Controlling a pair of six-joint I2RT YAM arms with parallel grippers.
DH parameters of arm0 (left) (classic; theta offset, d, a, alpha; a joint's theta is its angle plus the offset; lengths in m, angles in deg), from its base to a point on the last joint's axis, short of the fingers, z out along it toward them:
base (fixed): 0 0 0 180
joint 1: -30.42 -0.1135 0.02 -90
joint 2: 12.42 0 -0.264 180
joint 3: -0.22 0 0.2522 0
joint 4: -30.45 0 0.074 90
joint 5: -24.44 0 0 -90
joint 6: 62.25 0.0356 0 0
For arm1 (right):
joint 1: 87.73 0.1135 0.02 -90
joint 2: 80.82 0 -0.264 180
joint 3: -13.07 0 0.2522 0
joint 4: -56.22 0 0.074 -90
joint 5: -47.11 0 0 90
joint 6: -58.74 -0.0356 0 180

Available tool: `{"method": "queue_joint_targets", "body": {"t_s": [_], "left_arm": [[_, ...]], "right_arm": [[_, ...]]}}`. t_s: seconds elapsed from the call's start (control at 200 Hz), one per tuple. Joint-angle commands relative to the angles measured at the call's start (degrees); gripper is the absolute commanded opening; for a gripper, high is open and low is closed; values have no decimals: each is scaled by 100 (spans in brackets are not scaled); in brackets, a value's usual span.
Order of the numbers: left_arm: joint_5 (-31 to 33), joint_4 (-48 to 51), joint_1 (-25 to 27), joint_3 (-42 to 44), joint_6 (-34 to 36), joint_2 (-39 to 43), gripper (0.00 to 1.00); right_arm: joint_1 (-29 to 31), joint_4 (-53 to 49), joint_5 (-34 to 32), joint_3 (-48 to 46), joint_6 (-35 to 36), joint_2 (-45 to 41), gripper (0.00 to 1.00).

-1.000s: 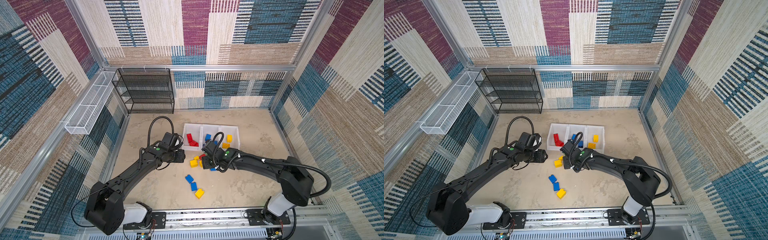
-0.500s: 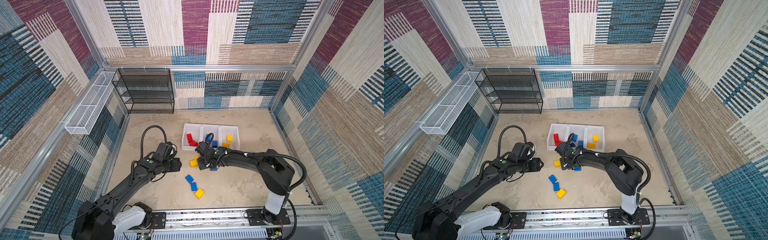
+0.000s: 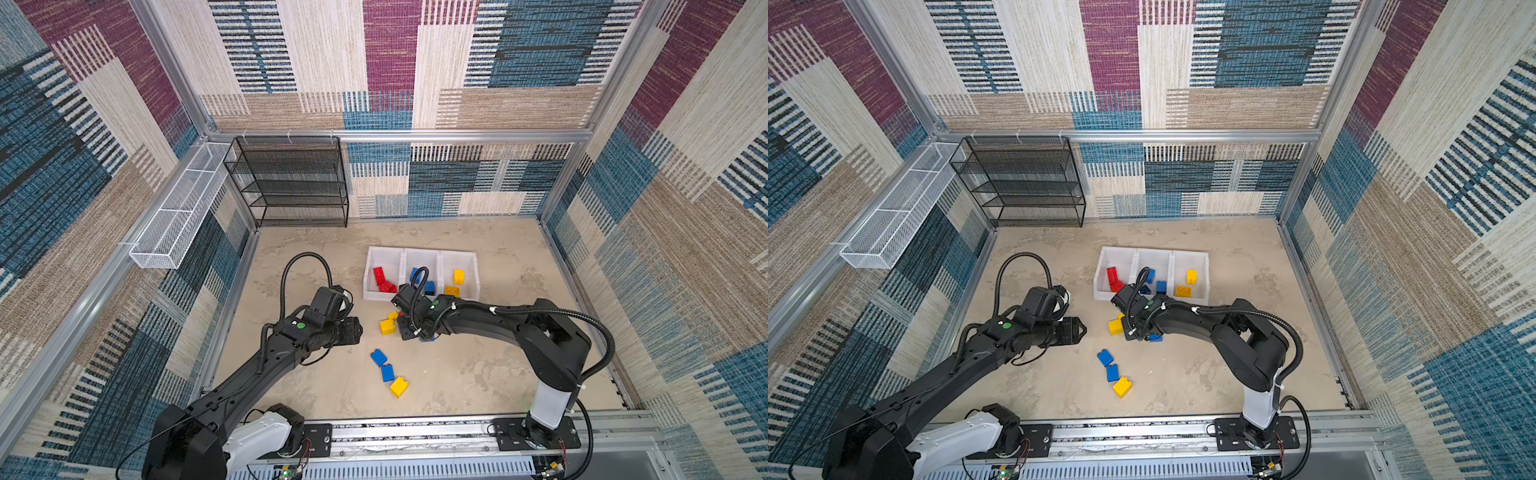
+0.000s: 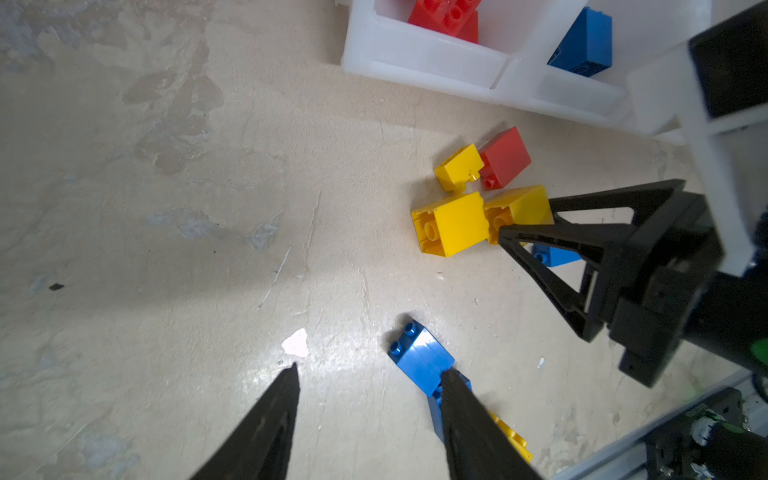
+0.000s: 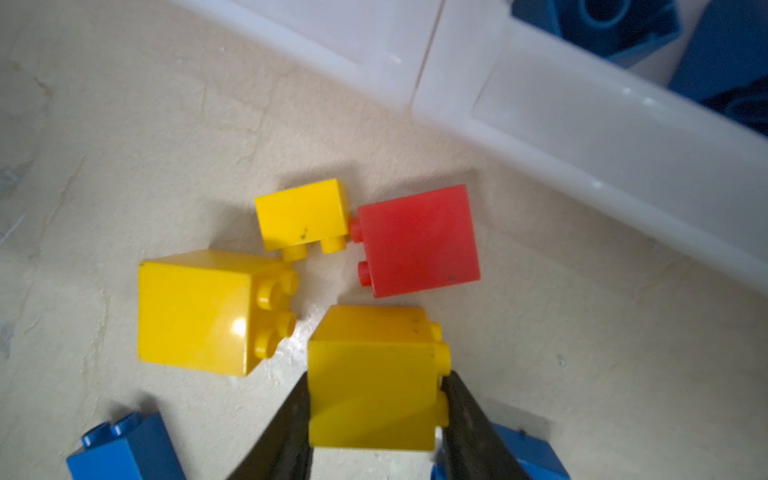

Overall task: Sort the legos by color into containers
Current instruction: 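Carry the yellow 2x2 brick with the right gripper into the yellow compartment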

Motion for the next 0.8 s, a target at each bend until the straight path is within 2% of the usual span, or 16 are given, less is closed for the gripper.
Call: {"method": "queue_joint_targets", "body": {"t_s": [0.0, 0.145, 0.326, 0.536, 0.796], "left_arm": [[-55, -29, -4, -1, -141, 27, 58], [-83, -53, -4, 25, -149, 33, 58], [-119, -105, -4, 52, -169, -12, 58], [-221, -114, -4, 56, -207, -65, 58], [-240, -96, -5, 85, -238, -6, 58]], "right_arm": [[-1, -55, -317, -80, -114, -356, 40], [-220, -384, -742, -165, 67, -1093, 41], [-1254, -291, -664, -267, 569, -1756, 43], [-2107, -43, -486, -42, 1081, -1338, 43], [-2572, 124, -368, 41, 1106, -974, 43]]}}
